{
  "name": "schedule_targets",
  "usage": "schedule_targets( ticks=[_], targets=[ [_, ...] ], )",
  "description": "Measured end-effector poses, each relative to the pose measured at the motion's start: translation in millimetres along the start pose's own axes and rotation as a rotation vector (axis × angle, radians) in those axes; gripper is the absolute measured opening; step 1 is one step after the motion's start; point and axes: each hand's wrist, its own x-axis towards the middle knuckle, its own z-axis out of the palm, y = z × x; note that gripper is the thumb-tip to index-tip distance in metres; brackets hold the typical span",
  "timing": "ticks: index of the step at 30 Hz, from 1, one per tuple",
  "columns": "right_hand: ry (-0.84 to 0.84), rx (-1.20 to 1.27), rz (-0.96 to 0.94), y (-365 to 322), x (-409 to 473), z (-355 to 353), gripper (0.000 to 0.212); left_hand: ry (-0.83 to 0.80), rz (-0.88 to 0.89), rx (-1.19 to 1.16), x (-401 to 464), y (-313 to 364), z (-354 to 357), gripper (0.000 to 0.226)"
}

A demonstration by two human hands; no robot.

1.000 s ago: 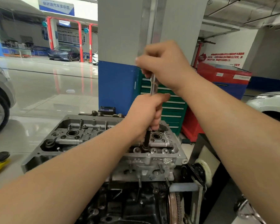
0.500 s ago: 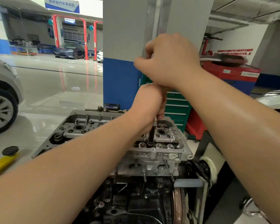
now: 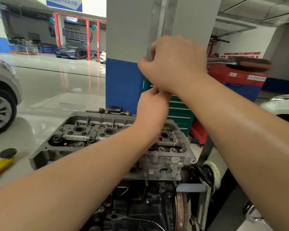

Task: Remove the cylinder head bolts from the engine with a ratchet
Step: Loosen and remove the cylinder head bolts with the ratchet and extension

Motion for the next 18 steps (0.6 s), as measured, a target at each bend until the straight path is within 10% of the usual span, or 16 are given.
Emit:
schedule_targets(
  ticks=[5, 11, 15, 18],
  targets=[
    [-0.318, 0.916, 0.006, 24, 4, -4, 0.026, -0.469, -0.191, -0.081, 16, 7, -16, 0.054],
    [-0.025, 0.109, 0.089, -4, 1, 7, 0.023, 0.017, 0.022, 0.133, -1, -4, -5, 0.03],
    [0.036, -0.036, 0.086, -9, -6, 3, 0.025, 0.061, 0.015, 0.206, 1, -5, 2, 0.033],
    [-0.048, 0.16, 0.023, 3, -1, 1, 0.025, -0.203, -0.116, 0.083, 11, 3, -8, 0.039]
  ],
)
